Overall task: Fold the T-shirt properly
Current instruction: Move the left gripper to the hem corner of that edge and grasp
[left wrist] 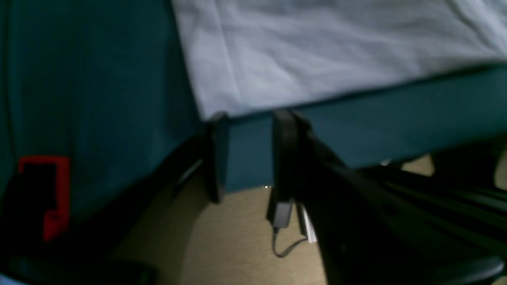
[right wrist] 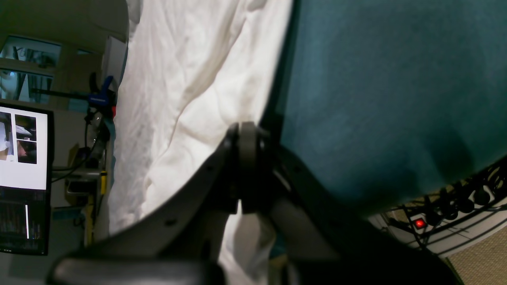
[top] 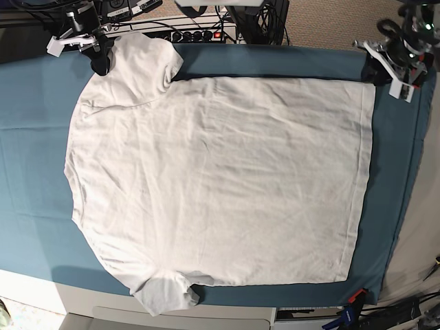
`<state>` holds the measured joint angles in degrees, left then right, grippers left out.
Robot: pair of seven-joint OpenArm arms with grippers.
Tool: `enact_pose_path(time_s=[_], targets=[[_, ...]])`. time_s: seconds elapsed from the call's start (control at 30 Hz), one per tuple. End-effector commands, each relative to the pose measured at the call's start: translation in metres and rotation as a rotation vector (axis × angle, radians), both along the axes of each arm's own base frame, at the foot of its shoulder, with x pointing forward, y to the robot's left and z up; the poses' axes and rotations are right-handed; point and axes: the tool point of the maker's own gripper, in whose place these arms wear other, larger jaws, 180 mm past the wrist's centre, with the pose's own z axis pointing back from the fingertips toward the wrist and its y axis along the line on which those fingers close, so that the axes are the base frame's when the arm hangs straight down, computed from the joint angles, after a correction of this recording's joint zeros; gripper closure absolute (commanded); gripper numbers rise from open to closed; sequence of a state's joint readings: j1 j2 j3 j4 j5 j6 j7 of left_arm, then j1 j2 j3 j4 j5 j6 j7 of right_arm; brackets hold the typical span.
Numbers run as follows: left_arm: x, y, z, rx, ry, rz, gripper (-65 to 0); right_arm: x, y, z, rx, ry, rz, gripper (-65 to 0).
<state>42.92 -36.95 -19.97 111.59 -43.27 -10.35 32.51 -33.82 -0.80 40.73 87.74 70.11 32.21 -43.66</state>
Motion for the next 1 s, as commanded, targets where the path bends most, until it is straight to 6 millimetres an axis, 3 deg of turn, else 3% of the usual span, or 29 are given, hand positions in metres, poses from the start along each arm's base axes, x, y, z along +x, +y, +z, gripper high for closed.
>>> enact_pose_path(time_s=[0.0,0.13,0.33,0.43,0.6,0.77,0.87,0.97], targets=[[0.010,0.000,0.008,-0.014,-0.038,-0.014,-19.6,-0.008,0.001,-0.006,-0.018,0.051,0.027,0.0],[0.040,0.011,0.024,0.002,-0.122,0.003,-19.5,-0.009,0.001,-0.007,-0.021,0.055,0.030,0.0],[0.084,0.064,0.073,0.254,-0.300,-0.009,-19.4,-0.008,0.000,-0.006,-0.023,0.052,0.028,0.0],[0.089,0.089,0.093,0.297,-0.327,0.036,-19.4,-0.008,0.000,-0.006,-0.024,0.051,0.026,0.0],[0.084,0.126,0.113,0.175,-0.340,0.213,-19.3,-0.007,0.000,-0.005,-0.024,0.047,0.024,0.0],[0.066,0.167,0.098,0.010,-0.287,0.401,-16.6,-0.006,-0.001,-0.005,-0.027,0.045,0.023,0.0],[0.054,0.165,0.076,-0.126,-0.224,0.401,-16.6,-0.006,-0.001,-0.005,-0.026,0.045,0.023,0.0],[0.047,0.150,0.071,-0.279,-0.208,0.350,-16.6,-0.007,-0.001,-0.005,-0.027,0.045,0.023,0.0]])
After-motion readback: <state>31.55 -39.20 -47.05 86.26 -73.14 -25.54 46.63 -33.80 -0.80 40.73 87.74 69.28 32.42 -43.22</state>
